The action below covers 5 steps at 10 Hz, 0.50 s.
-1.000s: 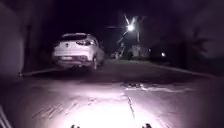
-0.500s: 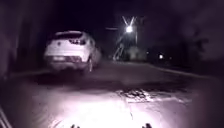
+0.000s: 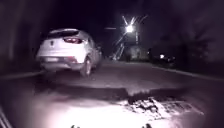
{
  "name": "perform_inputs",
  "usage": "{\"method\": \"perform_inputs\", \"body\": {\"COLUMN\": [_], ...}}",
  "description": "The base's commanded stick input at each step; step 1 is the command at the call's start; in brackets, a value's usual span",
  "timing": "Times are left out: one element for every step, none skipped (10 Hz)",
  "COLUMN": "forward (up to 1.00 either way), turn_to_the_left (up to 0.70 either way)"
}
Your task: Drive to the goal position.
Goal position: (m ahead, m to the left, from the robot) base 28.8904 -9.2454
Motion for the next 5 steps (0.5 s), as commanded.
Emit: {"method": "perform_inputs", "body": {"forward": [0.85, 0.85, 0.85, 0.85, 0.85], "turn_to_the_left": [-0.30, -0.19, 0.00, 0.00, 0.00]}}
